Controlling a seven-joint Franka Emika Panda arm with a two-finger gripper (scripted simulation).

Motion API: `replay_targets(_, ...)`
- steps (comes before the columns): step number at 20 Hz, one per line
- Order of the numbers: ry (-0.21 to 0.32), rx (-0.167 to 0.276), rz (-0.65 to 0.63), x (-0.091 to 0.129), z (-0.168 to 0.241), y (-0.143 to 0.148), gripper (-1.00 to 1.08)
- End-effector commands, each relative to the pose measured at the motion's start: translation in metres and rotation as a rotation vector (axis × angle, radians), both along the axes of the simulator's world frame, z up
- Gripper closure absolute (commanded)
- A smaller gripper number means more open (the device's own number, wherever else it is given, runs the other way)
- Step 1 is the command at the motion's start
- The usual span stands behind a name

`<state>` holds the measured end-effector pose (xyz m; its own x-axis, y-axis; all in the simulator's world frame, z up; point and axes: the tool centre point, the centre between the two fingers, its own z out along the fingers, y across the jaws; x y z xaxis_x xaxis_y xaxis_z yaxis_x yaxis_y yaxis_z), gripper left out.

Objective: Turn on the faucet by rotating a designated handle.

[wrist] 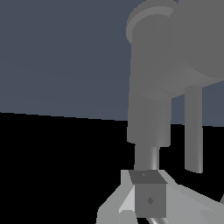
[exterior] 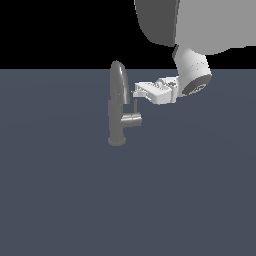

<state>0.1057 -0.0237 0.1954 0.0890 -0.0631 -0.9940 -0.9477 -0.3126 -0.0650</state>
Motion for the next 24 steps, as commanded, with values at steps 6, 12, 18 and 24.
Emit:
replay_targets(6,0.077,0.058,-0.064,0.006,-0.030,0.003,1.08)
replay_targets(12,0.088,0.067,-0.074,0.007,-0.035,0.004,1.08)
replay_targets(18,0.088,0.067,-0.073,0.002,-0.034,0.003,1.08)
replay_targets(24,0.088,0.067,-0.073,-0.005,-0.033,0.001,1.08)
